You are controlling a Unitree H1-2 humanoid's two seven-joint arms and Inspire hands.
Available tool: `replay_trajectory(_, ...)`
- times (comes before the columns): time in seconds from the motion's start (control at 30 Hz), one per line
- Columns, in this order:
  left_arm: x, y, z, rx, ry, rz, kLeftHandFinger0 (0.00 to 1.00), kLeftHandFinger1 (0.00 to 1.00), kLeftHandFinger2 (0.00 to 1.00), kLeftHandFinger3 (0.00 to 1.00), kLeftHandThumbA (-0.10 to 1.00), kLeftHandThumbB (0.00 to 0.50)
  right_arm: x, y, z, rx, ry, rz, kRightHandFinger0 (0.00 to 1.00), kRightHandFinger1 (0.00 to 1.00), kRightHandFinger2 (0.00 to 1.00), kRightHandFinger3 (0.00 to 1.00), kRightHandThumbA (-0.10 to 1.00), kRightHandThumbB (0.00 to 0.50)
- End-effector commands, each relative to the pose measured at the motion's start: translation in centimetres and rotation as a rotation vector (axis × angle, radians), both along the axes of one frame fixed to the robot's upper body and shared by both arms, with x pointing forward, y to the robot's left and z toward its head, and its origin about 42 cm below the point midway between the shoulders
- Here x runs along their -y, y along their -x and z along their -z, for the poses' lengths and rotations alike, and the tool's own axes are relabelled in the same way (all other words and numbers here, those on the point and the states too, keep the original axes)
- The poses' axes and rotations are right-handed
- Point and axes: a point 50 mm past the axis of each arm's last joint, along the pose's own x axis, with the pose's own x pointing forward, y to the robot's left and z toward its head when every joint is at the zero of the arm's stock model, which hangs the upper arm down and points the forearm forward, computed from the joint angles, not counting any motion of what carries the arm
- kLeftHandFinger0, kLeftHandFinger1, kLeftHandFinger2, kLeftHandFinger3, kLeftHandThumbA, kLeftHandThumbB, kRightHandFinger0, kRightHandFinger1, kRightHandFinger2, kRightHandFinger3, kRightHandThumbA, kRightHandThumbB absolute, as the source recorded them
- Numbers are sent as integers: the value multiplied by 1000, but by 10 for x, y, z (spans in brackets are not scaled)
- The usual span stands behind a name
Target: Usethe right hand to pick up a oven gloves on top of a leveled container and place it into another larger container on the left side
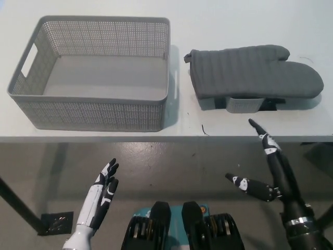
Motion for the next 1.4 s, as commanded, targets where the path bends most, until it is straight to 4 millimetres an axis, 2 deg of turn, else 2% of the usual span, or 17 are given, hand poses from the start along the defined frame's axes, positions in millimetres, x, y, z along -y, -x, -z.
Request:
replay_trajectory(0.0, 2, -9, -16, 113, -3, 7, 1000, 1000, 1000, 1000, 1000, 89, 30, 10, -85, 369, 286, 180, 1000, 1000, 1000, 1000, 1000, 294)
replay_trajectory(0.1, 3, -8, -16, 113, -6, 8, 1000, 1000, 1000, 1000, 1000, 84, 43, 6, -108, 375, 368, 253, 1000, 1000, 1000, 1000, 1000, 329)
replay_trajectory(0.2, 3, -8, -16, 109, -11, 7, 1000, 1000, 1000, 1000, 1000, 95, 57, -5, -124, 368, 420, 300, 1000, 1000, 1000, 1000, 1000, 300)
replay_trajectory(0.4, 2, -8, -16, 109, -9, 8, 1000, 1000, 1000, 1000, 1000, 98, 72, -32, -139, 317, 521, 371, 1000, 1000, 1000, 1000, 1000, 298)
replay_trajectory(0.5, 3, -8, -17, 112, -8, 10, 1000, 1000, 1000, 1000, 1000, 94, 75, -50, -139, 294, 555, 391, 1000, 1000, 1000, 1000, 1000, 298)
replay_trajectory(0.8, 2, -8, -16, 111, -3, 12, 1000, 1000, 1000, 1000, 1000, 89, 76, -81, -126, 206, 617, 419, 1000, 1000, 1000, 1000, 1000, 317)
replay_trajectory(1.17, 2, -9, -16, 110, -6, 12, 1000, 1000, 1000, 1000, 1000, 98, 63, -102, -113, 155, 656, 404, 1000, 1000, 1000, 1000, 1000, 327)
replay_trajectory(1.37, 2, -9, -17, 111, -11, 17, 1000, 1000, 1000, 1000, 1000, 90, 51, -110, -117, 153, 676, 407, 1000, 1000, 1000, 1000, 1000, 349)
